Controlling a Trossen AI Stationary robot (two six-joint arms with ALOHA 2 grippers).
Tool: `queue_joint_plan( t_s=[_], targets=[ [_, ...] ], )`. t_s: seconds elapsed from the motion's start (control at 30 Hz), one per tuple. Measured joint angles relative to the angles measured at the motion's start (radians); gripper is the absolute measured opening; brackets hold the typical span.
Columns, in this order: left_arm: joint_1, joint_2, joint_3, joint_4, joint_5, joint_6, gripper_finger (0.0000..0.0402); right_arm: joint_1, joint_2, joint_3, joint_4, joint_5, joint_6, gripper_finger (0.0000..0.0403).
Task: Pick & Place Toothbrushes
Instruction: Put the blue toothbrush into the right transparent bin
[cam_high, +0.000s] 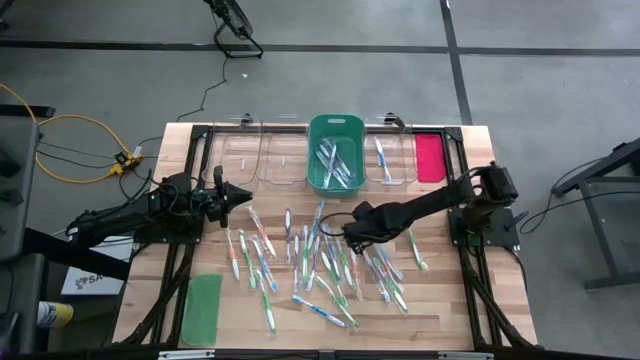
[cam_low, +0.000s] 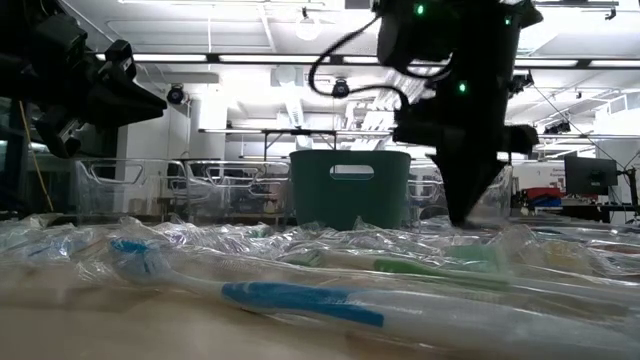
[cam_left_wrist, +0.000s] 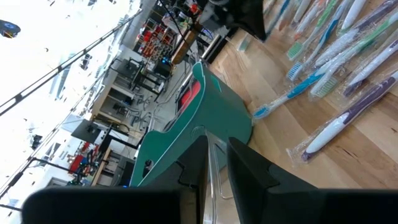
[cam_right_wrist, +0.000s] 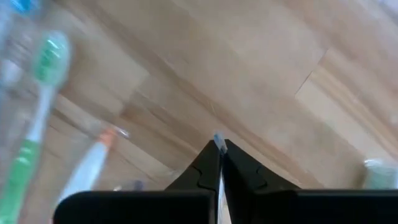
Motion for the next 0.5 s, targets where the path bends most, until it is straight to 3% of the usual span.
queue_joint_plan(
  t_s=[0.5],
  targets=[
    [0.0,0.0,0.0,0.0,0.0,0.0,0.0055,-0.04,-0.381,0.0,0.0,0.191,-0.111,0.0003]
  ],
)
